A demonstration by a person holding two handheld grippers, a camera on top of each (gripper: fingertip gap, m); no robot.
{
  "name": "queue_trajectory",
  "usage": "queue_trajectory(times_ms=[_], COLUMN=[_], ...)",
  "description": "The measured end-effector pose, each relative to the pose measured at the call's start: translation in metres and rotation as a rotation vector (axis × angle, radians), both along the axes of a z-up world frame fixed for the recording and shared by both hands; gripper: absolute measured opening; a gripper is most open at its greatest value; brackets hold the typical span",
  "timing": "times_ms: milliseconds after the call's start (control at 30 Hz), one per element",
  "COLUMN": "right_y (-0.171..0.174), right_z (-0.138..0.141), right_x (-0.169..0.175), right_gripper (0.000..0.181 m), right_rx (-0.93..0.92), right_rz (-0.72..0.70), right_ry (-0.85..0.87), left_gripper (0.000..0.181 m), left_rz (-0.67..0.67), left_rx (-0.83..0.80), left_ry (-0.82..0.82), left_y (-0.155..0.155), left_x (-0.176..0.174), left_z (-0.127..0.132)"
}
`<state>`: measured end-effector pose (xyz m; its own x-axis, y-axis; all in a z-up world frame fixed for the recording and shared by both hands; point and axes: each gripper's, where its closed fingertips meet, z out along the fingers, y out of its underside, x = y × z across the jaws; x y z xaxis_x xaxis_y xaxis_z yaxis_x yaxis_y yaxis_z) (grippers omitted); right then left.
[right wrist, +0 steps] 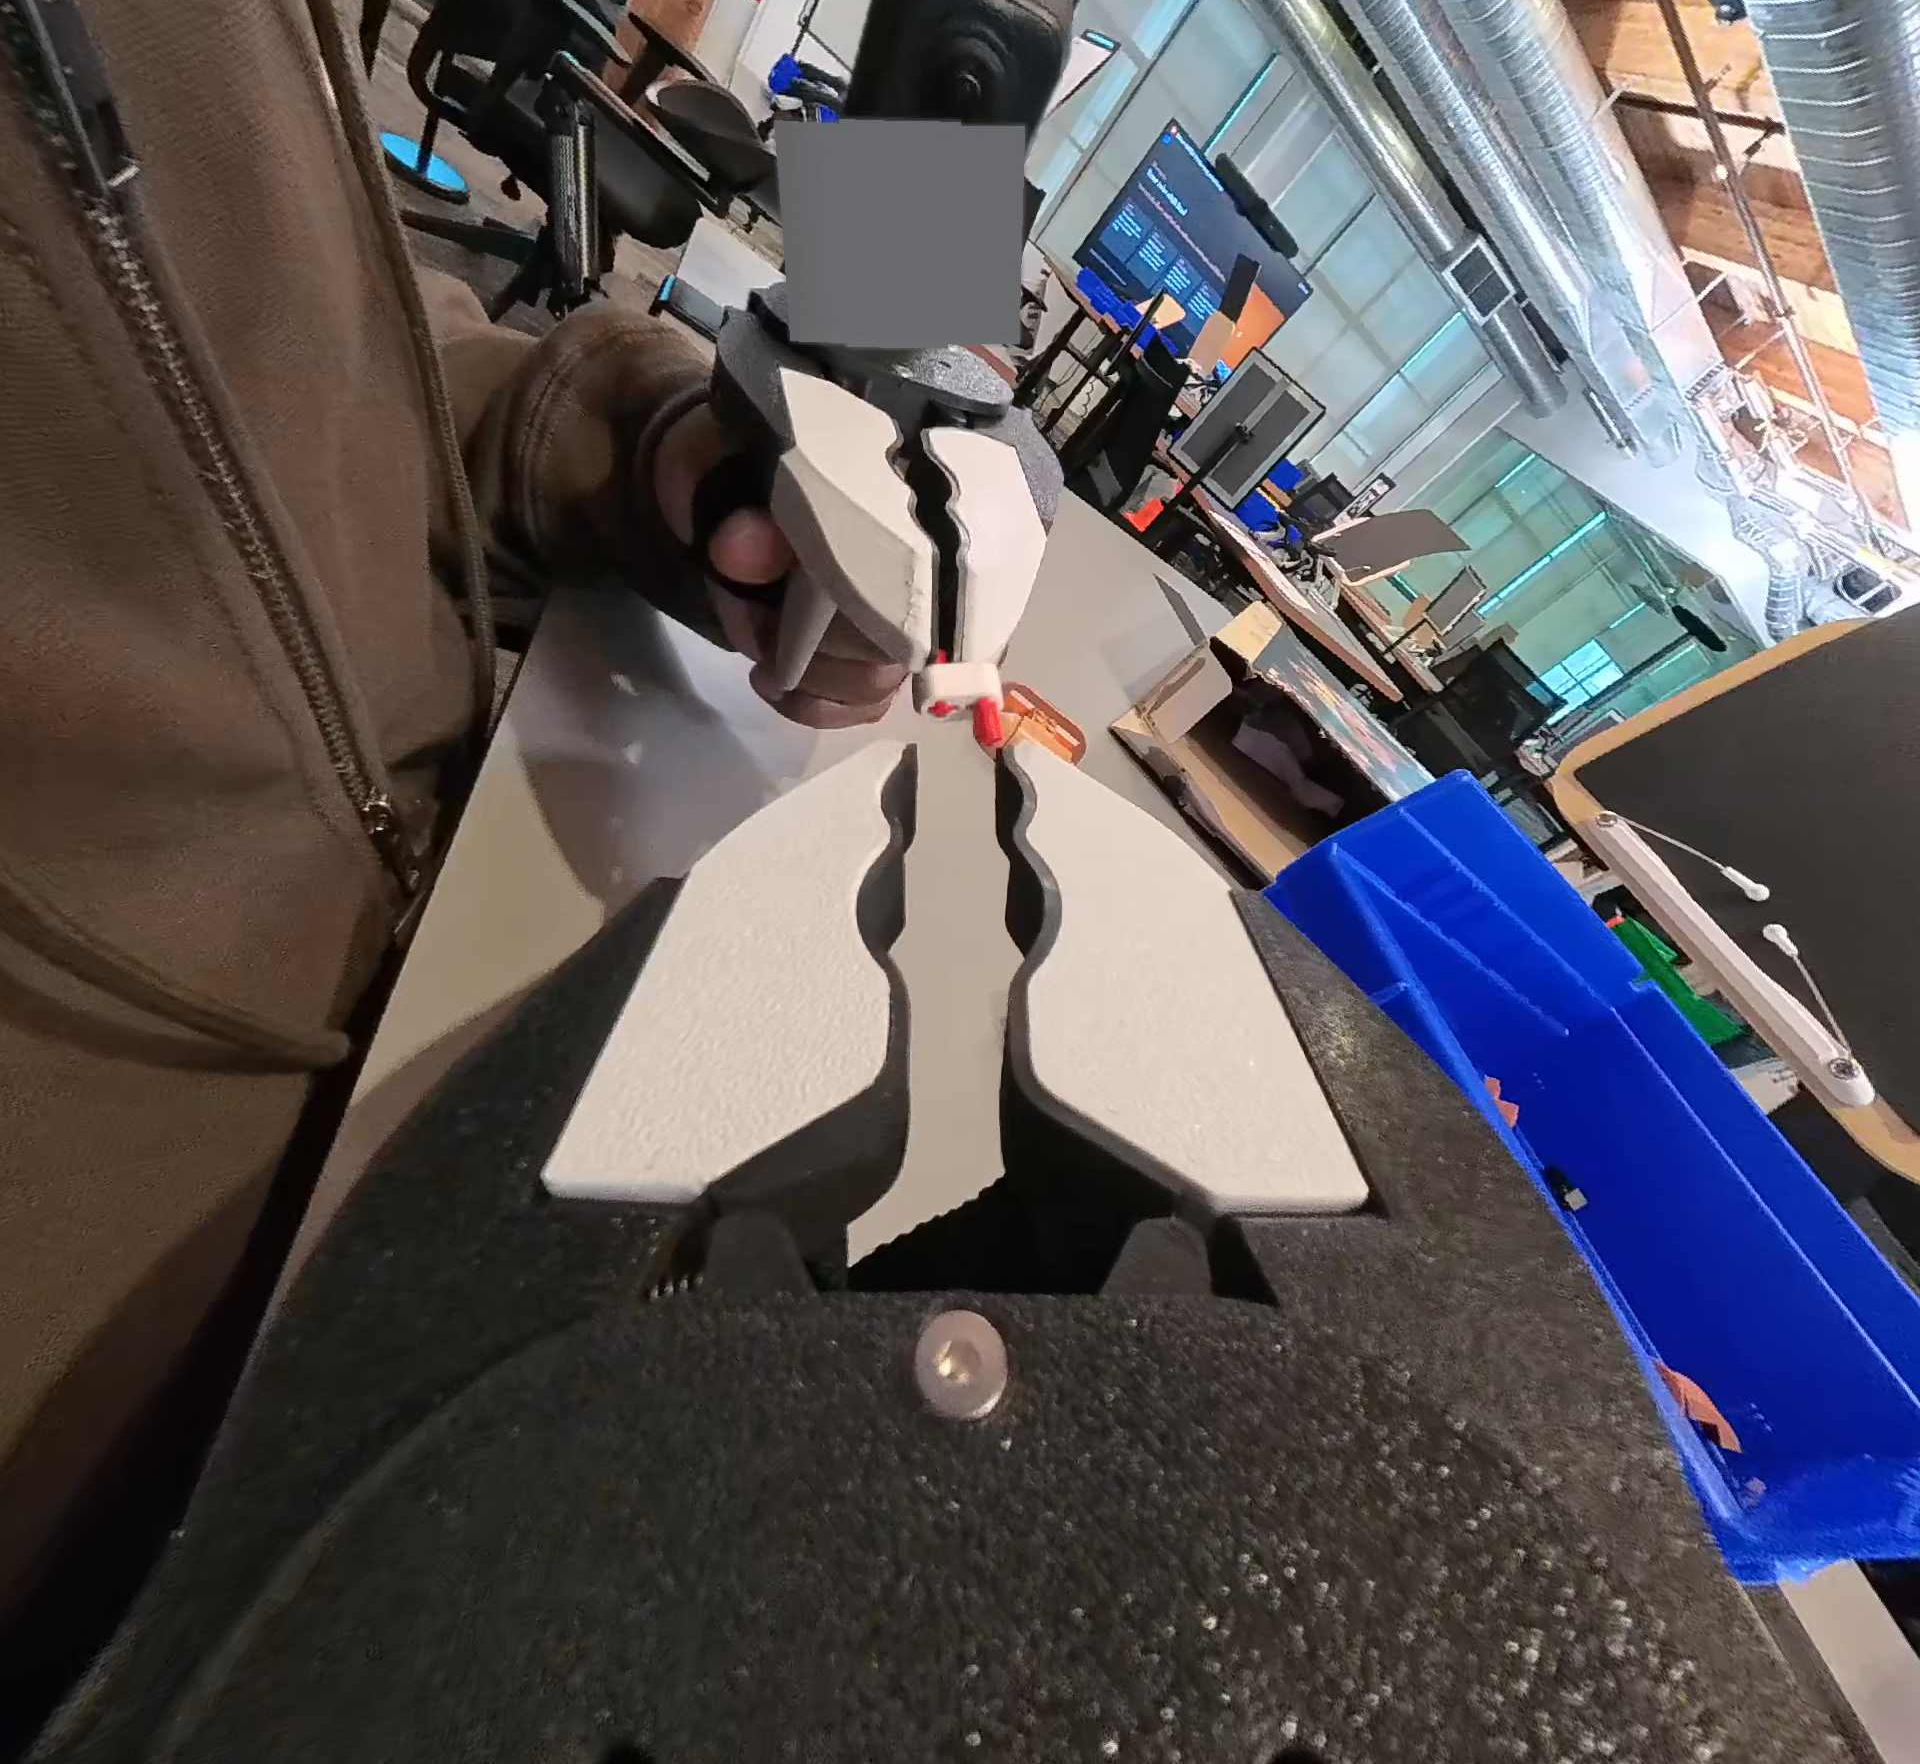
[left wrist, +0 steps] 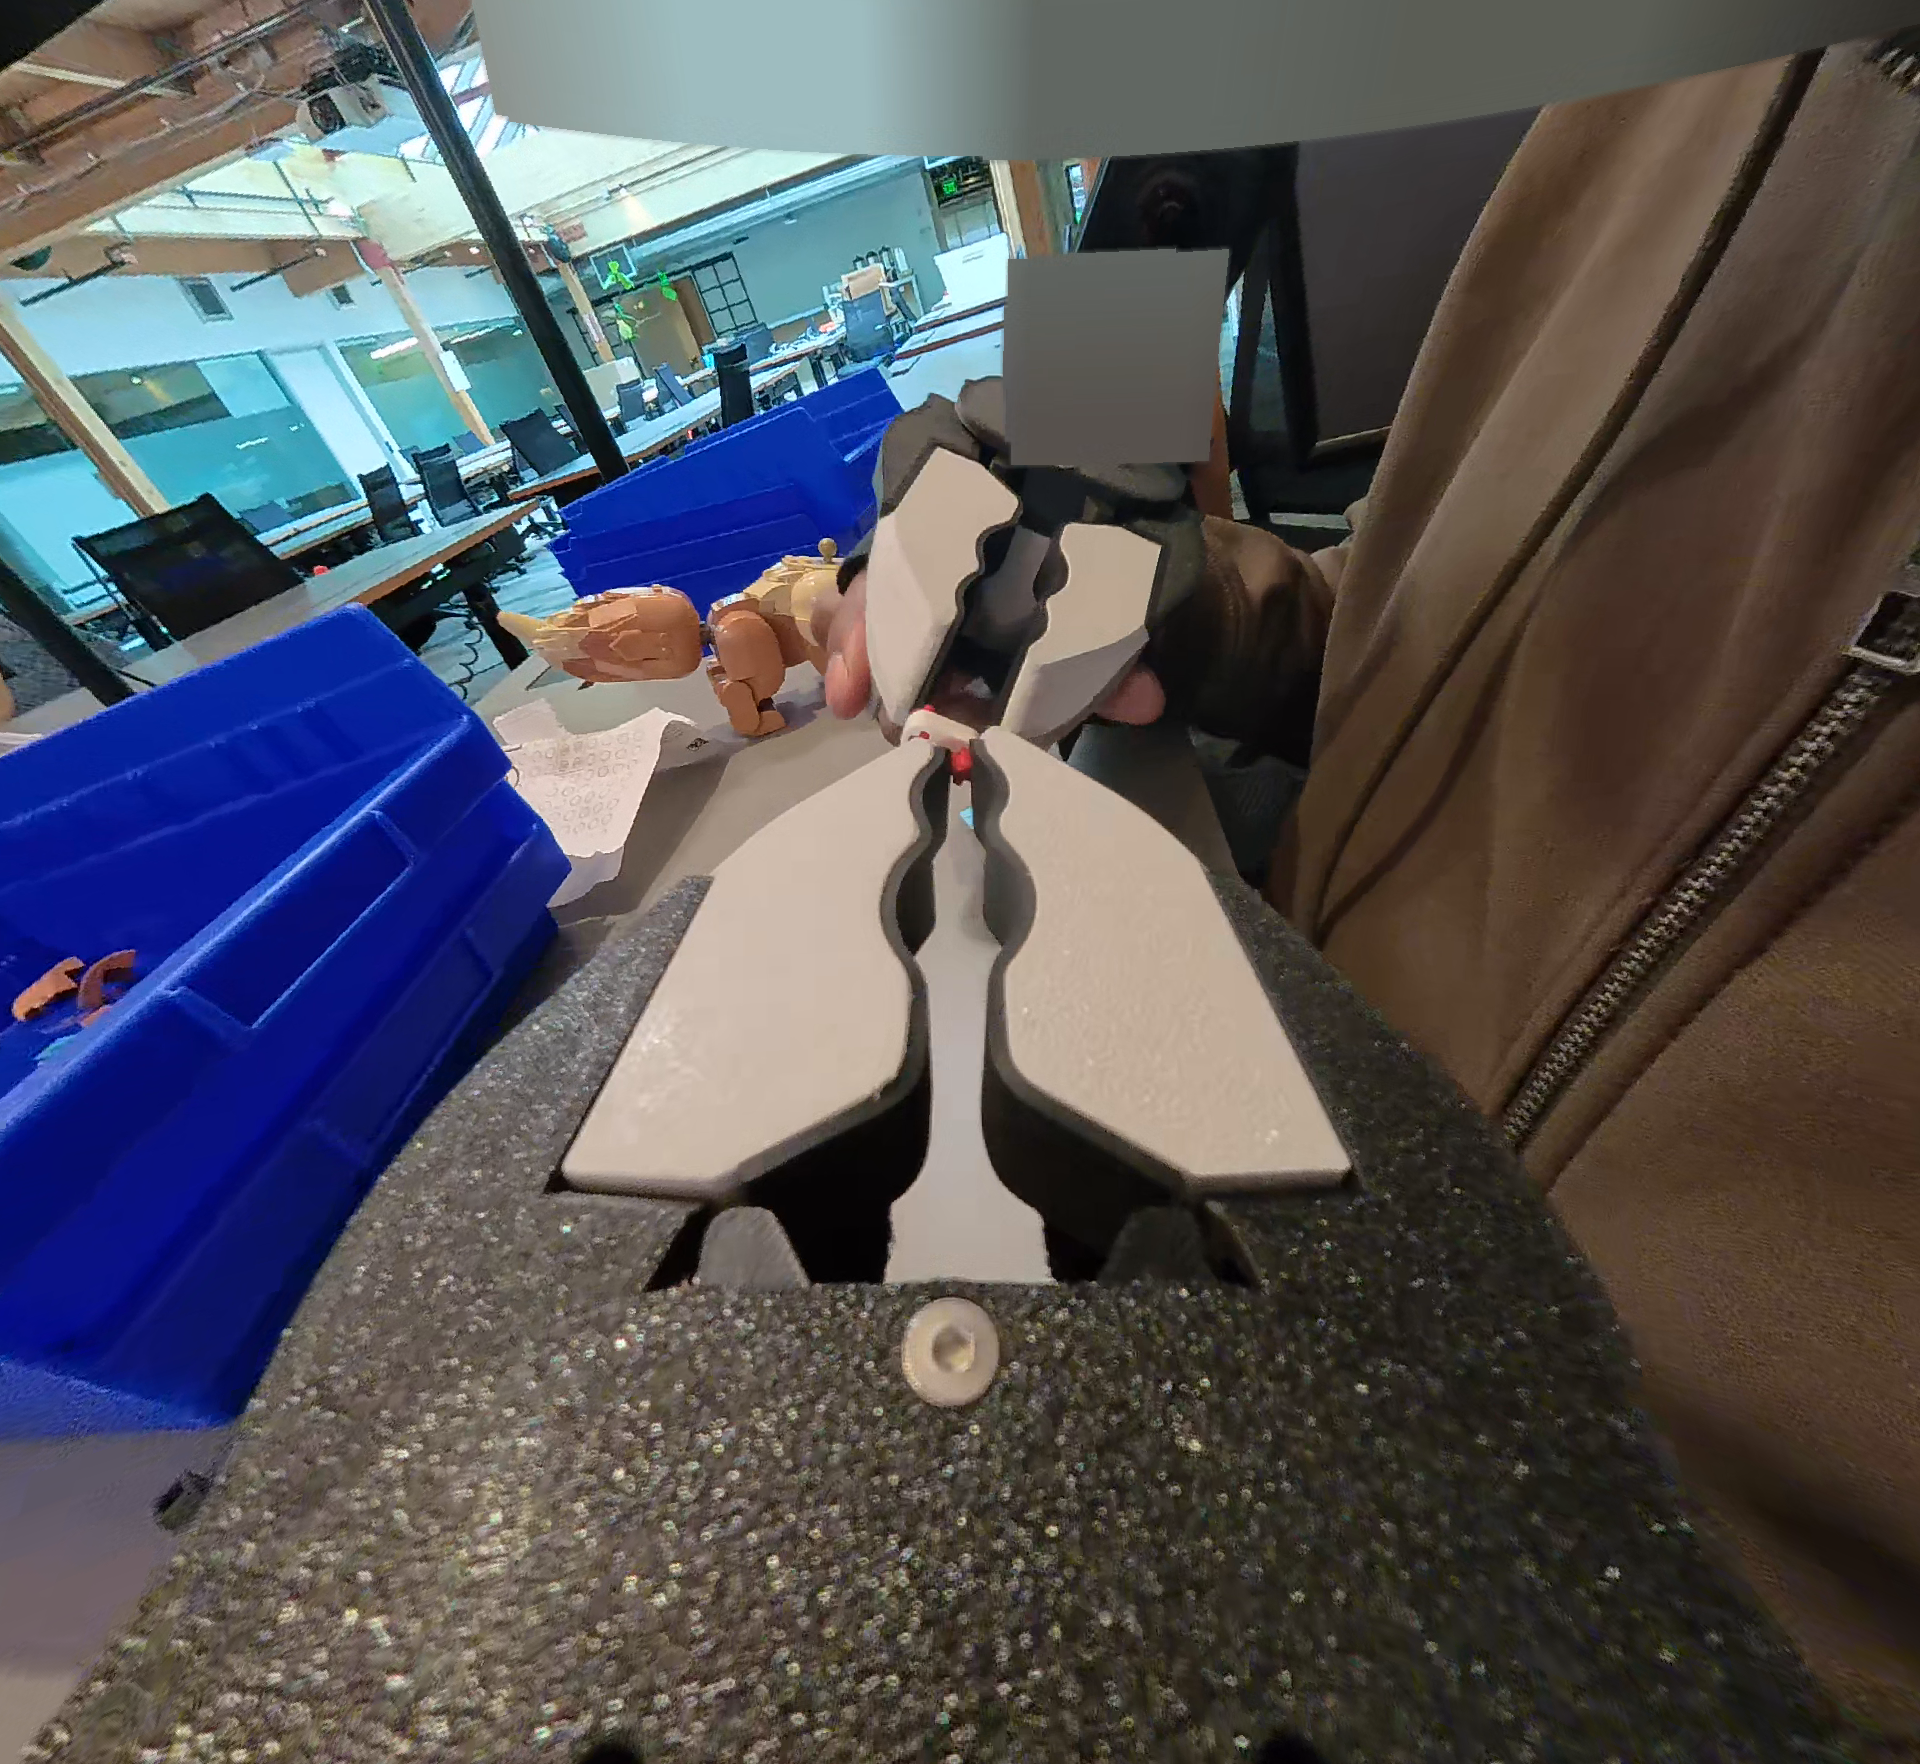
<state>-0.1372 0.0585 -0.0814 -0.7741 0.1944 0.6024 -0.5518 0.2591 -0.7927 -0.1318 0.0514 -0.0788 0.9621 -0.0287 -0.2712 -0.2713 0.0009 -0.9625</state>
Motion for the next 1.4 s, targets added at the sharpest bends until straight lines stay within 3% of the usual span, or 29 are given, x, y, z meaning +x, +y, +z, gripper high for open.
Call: queue_trajectory(times_ms=[567,1400], right_y=[-0.005,-0.005], right_z=[-0.011,-0.057], right_x=[-0.001,-0.033], right_gripper=[0.005,0.005], right_rx=[0.065,0.341], right_rz=[-0.023,-0.256], right_ry=[0.035,0.155], left_gripper=[0.004,0.004], left_rz=[-0.035,0.139], left_rx=[-0.069,-0.292], left_ry=[0.0,0.289], left_y=[0.005,0.017], left_x=[0.006,-0.002], left_z=[-0.012,-0.049])
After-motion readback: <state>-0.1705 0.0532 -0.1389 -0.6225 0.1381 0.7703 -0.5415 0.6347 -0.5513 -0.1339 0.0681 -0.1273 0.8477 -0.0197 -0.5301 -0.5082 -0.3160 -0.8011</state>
